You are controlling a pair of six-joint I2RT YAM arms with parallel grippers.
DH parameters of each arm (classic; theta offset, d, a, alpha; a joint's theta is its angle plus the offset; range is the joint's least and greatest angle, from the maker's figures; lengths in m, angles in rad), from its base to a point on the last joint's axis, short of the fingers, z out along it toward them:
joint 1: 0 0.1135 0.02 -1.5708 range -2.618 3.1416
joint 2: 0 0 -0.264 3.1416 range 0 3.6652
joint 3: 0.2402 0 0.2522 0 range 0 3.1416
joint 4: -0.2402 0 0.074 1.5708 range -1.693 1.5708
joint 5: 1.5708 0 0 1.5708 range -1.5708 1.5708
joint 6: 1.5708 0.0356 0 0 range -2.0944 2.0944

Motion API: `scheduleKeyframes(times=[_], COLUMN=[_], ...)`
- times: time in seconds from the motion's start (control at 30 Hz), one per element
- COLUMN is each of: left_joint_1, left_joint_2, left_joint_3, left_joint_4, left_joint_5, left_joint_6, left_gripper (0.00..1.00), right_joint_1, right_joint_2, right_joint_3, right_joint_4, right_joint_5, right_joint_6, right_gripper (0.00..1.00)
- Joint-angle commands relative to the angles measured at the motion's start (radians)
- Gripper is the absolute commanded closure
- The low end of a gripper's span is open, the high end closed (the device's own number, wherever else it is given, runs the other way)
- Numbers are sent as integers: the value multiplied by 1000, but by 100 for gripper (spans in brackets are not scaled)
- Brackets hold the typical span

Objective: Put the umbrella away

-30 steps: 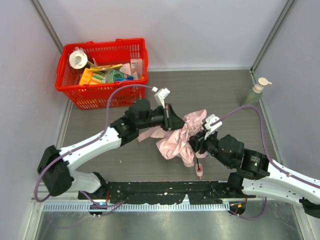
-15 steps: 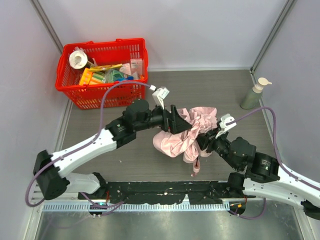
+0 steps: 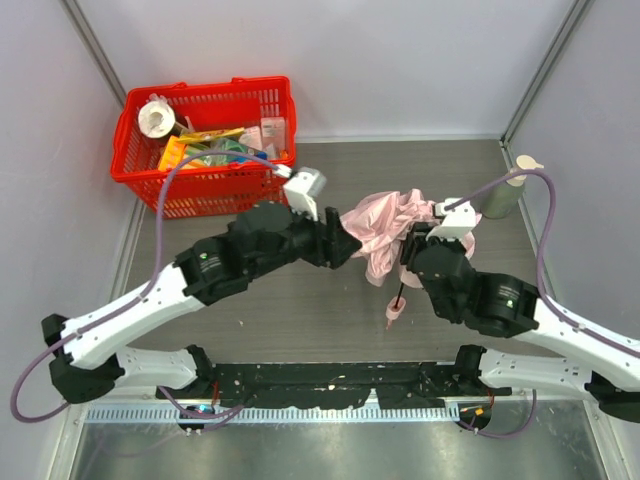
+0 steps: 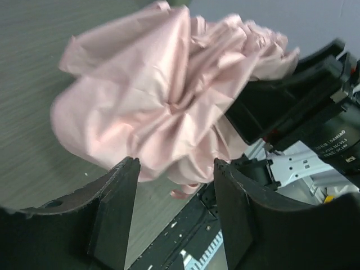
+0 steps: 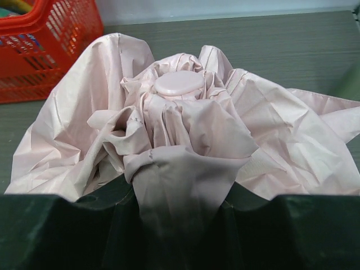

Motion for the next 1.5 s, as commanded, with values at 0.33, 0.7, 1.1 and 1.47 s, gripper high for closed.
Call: scheduleKeyframes(times=[0.33, 0.7, 1.1, 1.47], left_joint_1=[-212, -209, 28, 41], left_joint_2=[219, 343, 49, -13], left_joint_3=[95, 197, -136, -189], left_joint_4=[-24, -40, 79, 36], left_joint_5=[-146, -256, -4, -69], left_joint_6=[60, 147, 242, 265], left_gripper=[23, 47, 100, 100], right_joint_1=[-92, -93, -93, -93], right_joint_2=[77, 21, -264, -315], right_joint_3=[90, 77, -45, -14], right_joint_4=[-47, -22, 113, 134], right_joint_5=[91, -21, -550, -718], right_joint_6=[157, 127, -200, -214], right_gripper=[99, 99, 99, 99])
